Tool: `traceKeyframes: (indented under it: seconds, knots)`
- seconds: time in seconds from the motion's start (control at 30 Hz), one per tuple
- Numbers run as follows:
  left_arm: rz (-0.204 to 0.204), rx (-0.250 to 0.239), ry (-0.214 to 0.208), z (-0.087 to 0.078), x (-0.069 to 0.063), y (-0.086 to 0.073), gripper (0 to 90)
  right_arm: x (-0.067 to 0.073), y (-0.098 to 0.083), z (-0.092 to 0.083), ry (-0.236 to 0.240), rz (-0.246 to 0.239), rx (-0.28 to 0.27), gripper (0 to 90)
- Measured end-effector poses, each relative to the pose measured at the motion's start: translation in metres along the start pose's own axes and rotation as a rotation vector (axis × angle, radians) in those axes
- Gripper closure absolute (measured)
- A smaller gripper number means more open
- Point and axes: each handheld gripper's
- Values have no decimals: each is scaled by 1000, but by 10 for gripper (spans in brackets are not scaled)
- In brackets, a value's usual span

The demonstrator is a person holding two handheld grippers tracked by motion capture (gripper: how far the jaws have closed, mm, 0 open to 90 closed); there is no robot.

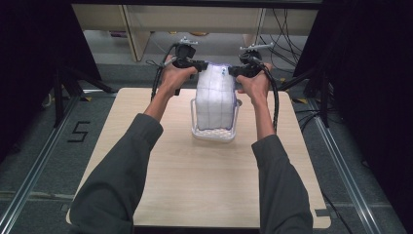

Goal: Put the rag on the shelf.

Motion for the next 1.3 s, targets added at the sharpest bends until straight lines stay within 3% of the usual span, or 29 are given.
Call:
traceKeyframes:
  seconds: [0.27,0.33,0.37,0.43,0.57,0.67,0.8,0.87,0.93,1.13,1.3]
  knots:
    - [-20,69,9,14,5,-17,795,0,-18,19,-35,1,76,825]
    - [-28,93,2,17,5,-21,769,1,-21,21,-44,18,97,820]
    - [-31,98,-2,17,5,-22,747,-2,-22,23,-45,-12,91,820]
    - [-39,100,-5,18,6,-23,702,-2,-24,24,-40,-2,110,815]
    - [-55,121,-2,18,5,-26,630,-2,-28,32,-33,-22,166,701]
    - [-118,113,-3,16,6,-28,515,-2,-30,33,-51,-23,167,627]
    - [-112,142,-3,12,8,-32,511,-3,-29,28,-51,-2,153,600]
    - [-123,153,-30,9,10,-35,503,-6,-28,25,-53,8,150,575]
    - [-118,176,-22,6,12,-37,486,-10,-28,22,-52,22,159,559]
    - [-136,166,-29,-8,15,-39,442,-19,-31,10,-41,29,138,507]
    - [-153,167,-23,-21,16,-41,405,-19,-35,-1,-24,38,128,481]
Point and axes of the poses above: each handheld gripper's, and its own axes: z roughly forward along the jaws, y roughly out of its top, x roughly to its left, and after that the axes turned 11 degrees about -y, right-handed
